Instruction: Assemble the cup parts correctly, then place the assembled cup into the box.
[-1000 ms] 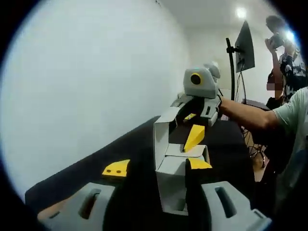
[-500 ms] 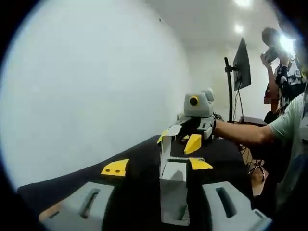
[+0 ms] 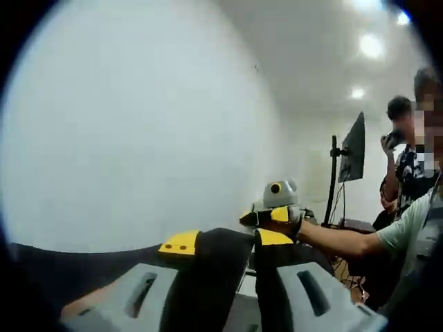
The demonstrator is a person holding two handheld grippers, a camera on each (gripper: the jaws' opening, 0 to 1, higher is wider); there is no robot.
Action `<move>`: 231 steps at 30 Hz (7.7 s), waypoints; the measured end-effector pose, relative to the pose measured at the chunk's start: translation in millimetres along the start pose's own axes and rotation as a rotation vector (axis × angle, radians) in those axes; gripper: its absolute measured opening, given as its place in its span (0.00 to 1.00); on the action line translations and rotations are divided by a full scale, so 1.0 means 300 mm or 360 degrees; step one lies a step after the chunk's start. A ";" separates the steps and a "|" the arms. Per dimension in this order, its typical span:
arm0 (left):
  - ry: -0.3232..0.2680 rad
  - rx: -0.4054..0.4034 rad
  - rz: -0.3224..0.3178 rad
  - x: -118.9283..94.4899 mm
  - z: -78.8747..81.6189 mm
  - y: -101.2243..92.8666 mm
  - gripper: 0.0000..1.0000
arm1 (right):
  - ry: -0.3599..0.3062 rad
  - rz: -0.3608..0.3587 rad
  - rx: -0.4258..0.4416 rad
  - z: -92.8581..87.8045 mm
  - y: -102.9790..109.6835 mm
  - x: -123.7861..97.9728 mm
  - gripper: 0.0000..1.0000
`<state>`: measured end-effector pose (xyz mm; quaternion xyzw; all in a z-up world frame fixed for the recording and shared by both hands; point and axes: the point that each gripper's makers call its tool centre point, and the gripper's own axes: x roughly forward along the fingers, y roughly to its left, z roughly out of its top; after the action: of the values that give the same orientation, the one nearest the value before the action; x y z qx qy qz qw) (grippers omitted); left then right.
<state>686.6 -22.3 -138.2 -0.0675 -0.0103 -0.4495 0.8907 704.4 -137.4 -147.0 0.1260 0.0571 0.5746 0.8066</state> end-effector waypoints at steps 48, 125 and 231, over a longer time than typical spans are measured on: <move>0.0262 0.0024 -0.0235 0.174 -0.151 -0.023 0.27 | 0.0333 0.0131 -0.0076 -0.305 0.040 0.124 0.62; 0.0365 0.0108 -0.0388 0.146 -0.245 -0.159 0.26 | 0.0270 -0.0101 -0.0832 -0.222 0.161 -0.043 0.48; 0.0380 0.0006 -0.0385 0.158 -0.289 -0.136 0.22 | 0.0338 -0.0065 -0.1036 -0.257 0.199 0.005 0.41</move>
<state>678.5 -95.3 -215.8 -0.0103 0.0867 -0.5582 0.8251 632.3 -107.1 -204.9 -0.1998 -0.0432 0.5565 0.8053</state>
